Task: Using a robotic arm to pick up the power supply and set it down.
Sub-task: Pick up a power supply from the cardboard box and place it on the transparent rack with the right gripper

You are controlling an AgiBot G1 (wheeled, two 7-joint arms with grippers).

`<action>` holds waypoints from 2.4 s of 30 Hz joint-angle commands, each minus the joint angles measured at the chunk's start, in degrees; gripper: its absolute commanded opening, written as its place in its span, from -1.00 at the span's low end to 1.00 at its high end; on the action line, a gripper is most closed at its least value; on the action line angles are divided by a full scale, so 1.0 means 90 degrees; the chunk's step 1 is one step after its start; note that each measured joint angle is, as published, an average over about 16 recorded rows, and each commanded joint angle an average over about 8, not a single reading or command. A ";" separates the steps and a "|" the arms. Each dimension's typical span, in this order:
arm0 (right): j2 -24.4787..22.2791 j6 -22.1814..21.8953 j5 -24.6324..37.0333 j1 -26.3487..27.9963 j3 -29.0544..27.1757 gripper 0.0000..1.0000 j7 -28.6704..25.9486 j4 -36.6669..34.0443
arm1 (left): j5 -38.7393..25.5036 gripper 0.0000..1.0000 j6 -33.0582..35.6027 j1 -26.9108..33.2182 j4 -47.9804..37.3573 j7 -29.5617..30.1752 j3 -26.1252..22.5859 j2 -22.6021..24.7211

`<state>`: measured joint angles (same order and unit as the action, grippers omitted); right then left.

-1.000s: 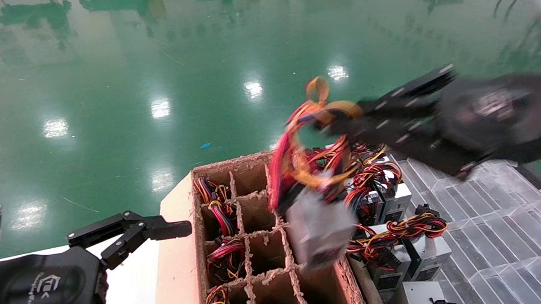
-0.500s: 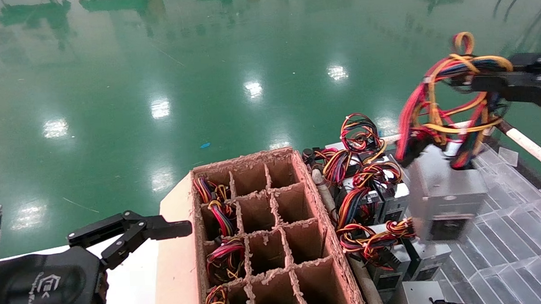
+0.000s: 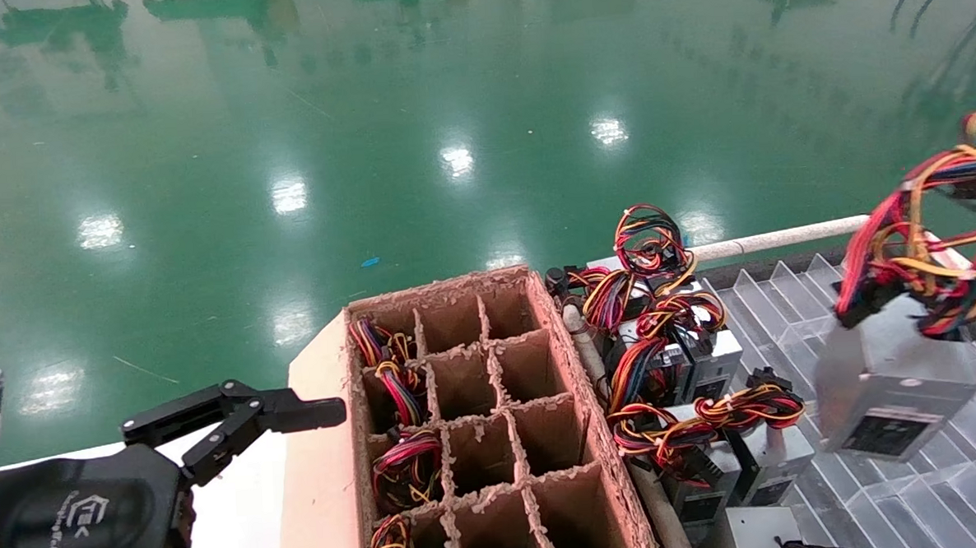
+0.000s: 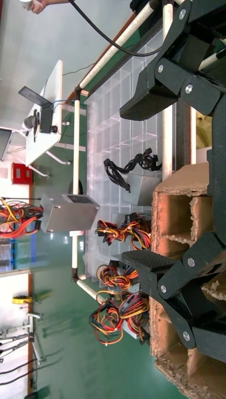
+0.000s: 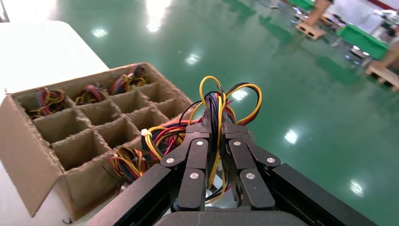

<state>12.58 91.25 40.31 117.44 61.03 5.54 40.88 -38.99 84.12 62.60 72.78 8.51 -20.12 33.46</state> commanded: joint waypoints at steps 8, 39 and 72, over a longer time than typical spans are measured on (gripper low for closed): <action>-0.0200 -0.0021 0.0147 0.0030 0.0355 -1.00 0.0215 -0.0339 | 0.0001 1.00 0.0000 0.0000 0.0000 0.0000 -0.0001 0.0000; 0.0611 -0.0027 -0.0093 -0.0753 0.1689 -1.00 0.0504 -0.0995 | 0.0003 1.00 -0.0001 0.0001 0.0000 -0.0002 -0.0004 -0.0001; -0.0258 -0.0001 -0.0563 -0.0960 0.2599 -1.00 0.0665 -0.0691 | 0.0005 1.00 -0.0003 0.0002 0.0000 -0.0003 -0.0007 -0.0003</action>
<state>10.13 91.27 34.98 108.79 84.35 11.37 34.86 -38.95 84.10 62.62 72.78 8.48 -20.18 33.44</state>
